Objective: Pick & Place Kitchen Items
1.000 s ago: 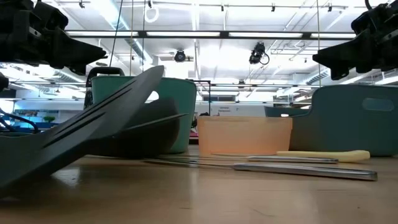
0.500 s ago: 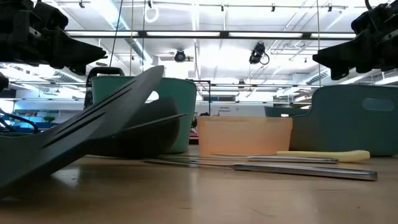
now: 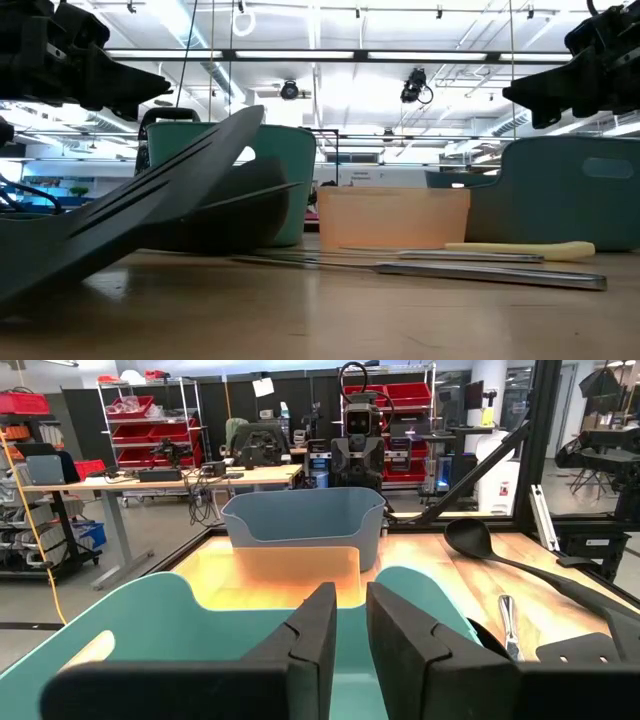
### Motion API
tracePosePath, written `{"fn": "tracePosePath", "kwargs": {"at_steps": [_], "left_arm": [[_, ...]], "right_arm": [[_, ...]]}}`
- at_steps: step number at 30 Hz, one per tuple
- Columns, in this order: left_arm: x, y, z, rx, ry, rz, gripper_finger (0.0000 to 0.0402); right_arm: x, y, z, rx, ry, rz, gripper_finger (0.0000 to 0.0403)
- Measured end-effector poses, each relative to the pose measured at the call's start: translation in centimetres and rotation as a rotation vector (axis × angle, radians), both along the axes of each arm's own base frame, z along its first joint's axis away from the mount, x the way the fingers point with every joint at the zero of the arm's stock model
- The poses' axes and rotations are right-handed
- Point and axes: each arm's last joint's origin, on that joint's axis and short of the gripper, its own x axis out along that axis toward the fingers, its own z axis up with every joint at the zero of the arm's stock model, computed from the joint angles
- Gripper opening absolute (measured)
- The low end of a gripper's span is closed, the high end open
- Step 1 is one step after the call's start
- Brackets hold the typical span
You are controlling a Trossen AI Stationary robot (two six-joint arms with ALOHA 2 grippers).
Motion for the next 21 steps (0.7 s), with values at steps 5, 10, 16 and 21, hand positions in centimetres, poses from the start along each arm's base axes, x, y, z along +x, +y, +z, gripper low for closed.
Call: {"fn": "tracePosePath", "kwargs": {"at_steps": [5,10,16,21], "left_arm": [[0.0,0.0,0.01,0.0,-0.001,0.0,0.0067],[0.0,0.0,0.05,0.0,-0.005,0.0,0.0067],[0.0,-0.01,0.1,-0.001,-0.012,-0.001,0.0067],[0.0,-0.01,0.1,-0.001,-0.012,-0.003,0.0067]], "right_arm": [[0.0,0.0,0.0,0.0,0.0,0.0,0.0107],[0.0,0.0,0.0,0.0,0.0,0.0,0.0107],[0.0,0.0,0.01,0.0,0.0,0.0,0.0107],[0.0,-0.01,0.0,-0.016,0.001,-0.003,0.0107]]}}
